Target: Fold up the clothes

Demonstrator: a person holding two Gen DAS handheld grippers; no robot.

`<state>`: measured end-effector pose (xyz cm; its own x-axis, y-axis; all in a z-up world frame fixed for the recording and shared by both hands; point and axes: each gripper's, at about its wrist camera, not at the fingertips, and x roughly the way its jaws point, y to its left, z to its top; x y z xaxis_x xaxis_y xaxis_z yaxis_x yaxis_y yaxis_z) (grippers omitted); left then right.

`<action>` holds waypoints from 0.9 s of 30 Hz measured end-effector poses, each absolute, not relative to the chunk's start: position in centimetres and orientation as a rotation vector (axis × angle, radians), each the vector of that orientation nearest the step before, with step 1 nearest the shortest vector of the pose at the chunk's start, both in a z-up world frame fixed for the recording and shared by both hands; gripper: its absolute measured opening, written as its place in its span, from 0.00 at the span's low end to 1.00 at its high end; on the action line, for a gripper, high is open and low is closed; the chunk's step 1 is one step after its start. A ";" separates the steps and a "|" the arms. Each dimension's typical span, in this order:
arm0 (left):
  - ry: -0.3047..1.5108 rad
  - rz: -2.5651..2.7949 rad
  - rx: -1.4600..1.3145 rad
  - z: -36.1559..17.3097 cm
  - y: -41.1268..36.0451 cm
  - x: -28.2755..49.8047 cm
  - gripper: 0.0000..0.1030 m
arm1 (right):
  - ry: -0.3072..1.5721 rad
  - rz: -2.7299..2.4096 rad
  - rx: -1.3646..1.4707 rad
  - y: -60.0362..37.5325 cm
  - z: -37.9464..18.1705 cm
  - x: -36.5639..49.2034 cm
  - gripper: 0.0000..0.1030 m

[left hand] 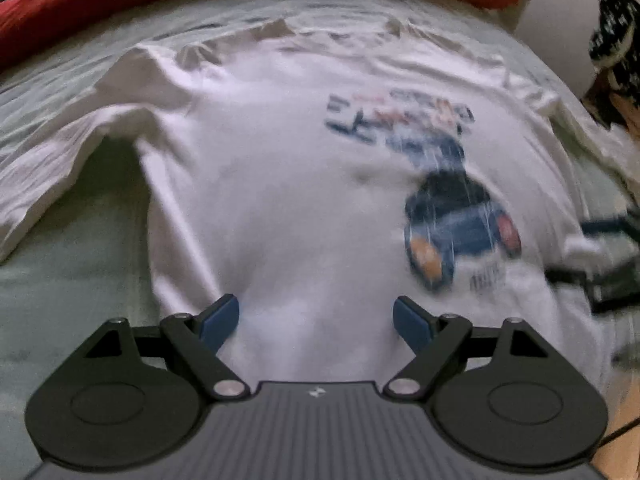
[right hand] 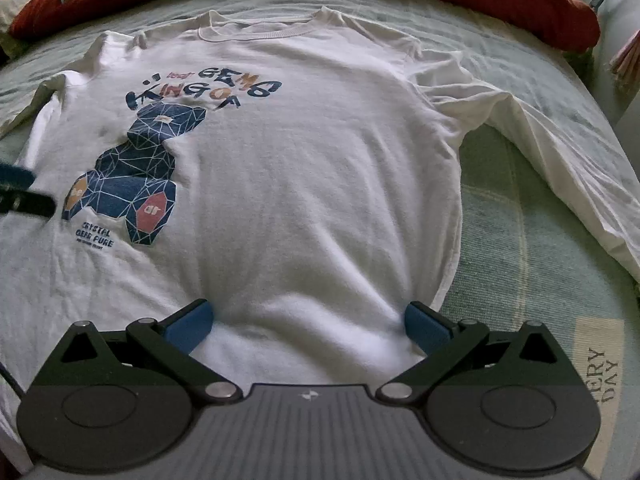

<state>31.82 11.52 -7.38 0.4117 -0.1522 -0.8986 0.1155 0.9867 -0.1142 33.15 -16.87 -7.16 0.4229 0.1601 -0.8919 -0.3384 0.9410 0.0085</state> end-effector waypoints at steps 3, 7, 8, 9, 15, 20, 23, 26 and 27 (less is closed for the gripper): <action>1.184 -0.184 -0.038 -7.3 12.5 29.8 0.82 | 1.085 0.305 -0.180 -16.8 -7.2 33.0 1.00; 1.212 -0.203 -0.062 -6.5 14.0 28.6 0.82 | 1.081 0.291 -0.179 -16.7 -7.2 32.9 1.00; 1.207 -0.206 -0.079 -6.2 14.4 28.7 0.82 | 1.083 0.288 -0.179 -16.6 -7.2 32.9 1.00; 1.183 -0.210 -0.089 -5.8 14.7 29.3 0.82 | 1.085 0.287 -0.181 -16.6 -7.2 33.0 1.00; 1.015 -0.254 -0.123 -4.3 16.1 34.4 0.82 | 1.092 0.287 -0.142 -16.4 -6.0 33.5 1.00; 0.988 -0.274 -0.149 -5.8 16.2 39.2 0.82 | 1.037 0.270 -0.008 -16.0 -4.6 35.2 1.00; 1.001 -0.217 -0.176 -6.9 16.9 40.1 0.82 | 1.005 0.337 0.017 -15.3 -4.8 37.4 1.00; 1.011 -0.146 -0.172 -7.3 17.4 40.6 0.82 | 1.000 0.379 -0.045 -14.5 -5.7 39.7 1.00; 1.016 -0.127 -0.170 -7.3 17.5 40.7 0.82 | 1.015 0.362 -0.076 -14.6 -6.2 40.3 1.00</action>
<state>40.75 17.49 -7.34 0.5216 -0.1842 -0.8331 0.0268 0.9795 -0.1998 40.33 -14.56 -6.18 0.4736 0.2610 -0.8412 -0.3309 0.9378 0.1047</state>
